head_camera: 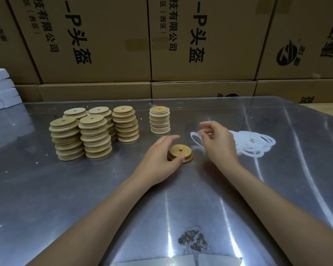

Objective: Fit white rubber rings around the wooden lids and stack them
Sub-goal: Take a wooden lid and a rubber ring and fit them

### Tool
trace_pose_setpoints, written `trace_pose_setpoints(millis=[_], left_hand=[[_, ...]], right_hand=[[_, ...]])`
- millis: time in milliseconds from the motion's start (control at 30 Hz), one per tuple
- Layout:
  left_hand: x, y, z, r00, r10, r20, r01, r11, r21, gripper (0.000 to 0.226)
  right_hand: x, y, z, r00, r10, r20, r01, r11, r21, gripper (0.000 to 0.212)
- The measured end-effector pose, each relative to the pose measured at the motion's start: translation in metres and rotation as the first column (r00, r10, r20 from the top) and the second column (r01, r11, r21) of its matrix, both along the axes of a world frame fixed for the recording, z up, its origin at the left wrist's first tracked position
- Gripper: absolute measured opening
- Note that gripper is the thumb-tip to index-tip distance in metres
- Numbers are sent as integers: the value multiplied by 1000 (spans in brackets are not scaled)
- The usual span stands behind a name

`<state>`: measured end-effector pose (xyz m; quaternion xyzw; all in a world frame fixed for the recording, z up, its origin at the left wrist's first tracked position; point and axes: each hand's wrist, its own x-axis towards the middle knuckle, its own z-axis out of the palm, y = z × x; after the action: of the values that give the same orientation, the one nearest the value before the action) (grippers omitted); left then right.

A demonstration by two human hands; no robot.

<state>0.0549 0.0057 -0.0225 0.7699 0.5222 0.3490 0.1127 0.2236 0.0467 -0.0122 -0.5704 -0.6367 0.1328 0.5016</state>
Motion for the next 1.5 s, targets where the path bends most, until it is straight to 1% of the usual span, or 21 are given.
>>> trace_pose_setpoints(millis=[67, 133, 300, 400, 500, 600, 667, 700, 767, 833, 867, 967, 1000, 1067, 1133, 1200, 1233, 1267, 1333, 1433, 1500], left_hand=[[-3, 2, -3, 998, 69, 5, -68, 995, -77, 69], [-3, 3, -5, 997, 72, 18, -69, 988, -140, 75], [-3, 5, -6, 998, 32, 56, -24, 990, -139, 74], [-4, 5, -7, 996, 36, 82, -24, 990, -138, 76], [-4, 5, -7, 993, 50, 109, -33, 988, -152, 84], [-4, 6, -8, 991, 59, 121, -41, 989, -144, 84], [-5, 6, -8, 992, 55, 111, -38, 989, -143, 85], [-5, 6, -8, 992, 51, 112, -35, 990, -140, 85], [-5, 5, -8, 991, 37, 129, -21, 992, -122, 86], [-4, 5, -7, 990, 24, 139, -12, 996, -89, 85], [-4, 5, -7, 990, 16, 142, -6, 998, -69, 85], [-4, 3, -7, 990, -23, 136, 24, 1000, -4, 83], [-4, 3, -7, 991, -40, 124, 39, 999, 10, 82], [-5, 3, -6, 985, -81, 153, 84, 996, -11, 77], [-5, 3, -3, 954, -101, 284, 134, 986, -98, 74], [-4, 3, 0, 893, -62, 446, 149, 975, -162, 65], [-4, 3, 1, 870, -30, 493, 128, 977, -168, 58], [-5, 4, 1, 861, 2, 508, 92, 983, -159, 49], [-6, 5, 1, 875, 42, 482, 14, 994, -112, 32], [-9, 5, 1, 878, 68, 474, -50, 998, -50, 26], [-10, 5, 3, 873, 76, 481, -70, 997, -31, 22]], right_hand=[[-9, -4, -1, 997, 70, 16, -70, 997, 43, 25], [-17, -8, -2, 990, 139, 36, -141, 988, 60, 25], [-25, -16, -1, 957, 269, 110, -280, 954, 109, 28], [-24, -19, 0, 930, 343, 134, -355, 932, 72, 28], [-24, -21, 0, 921, 352, 169, -361, 932, 28, 30], [-23, -19, 0, 956, 262, 132, -269, 962, 39, 25], [-19, -14, -1, 975, 183, 124, -181, 983, -25, 22], [-16, -12, -3, 976, 171, 134, -159, 983, -93, 25], [-13, -8, -7, 960, 217, 179, -167, 951, -259, 38], [-12, -6, -11, 935, 279, 221, -194, 920, -342, 40], [-12, -6, -12, 934, 295, 204, -213, 914, -346, 37], [-11, -4, -9, 952, 307, 3, -292, 907, -303, 25], [-11, -4, -9, 952, 302, -41, -301, 911, -280, 22], [-11, -5, -9, 951, 292, -101, -307, 924, -228, 15], [-11, -5, -9, 937, 305, -168, -333, 926, -177, 9], [-12, -7, -8, 915, 331, -231, -368, 919, -143, 9], [-12, -8, -7, 903, 347, -252, -386, 914, -128, 10], [-14, -9, -7, 892, 365, -266, -405, 907, -112, 10], [-16, -11, -6, 875, 402, -269, -436, 896, -80, 11], [-19, -15, -6, 855, 424, -299, -461, 885, -63, 11], [-19, -16, -4, 838, 418, -350, -465, 883, -58, 14]])
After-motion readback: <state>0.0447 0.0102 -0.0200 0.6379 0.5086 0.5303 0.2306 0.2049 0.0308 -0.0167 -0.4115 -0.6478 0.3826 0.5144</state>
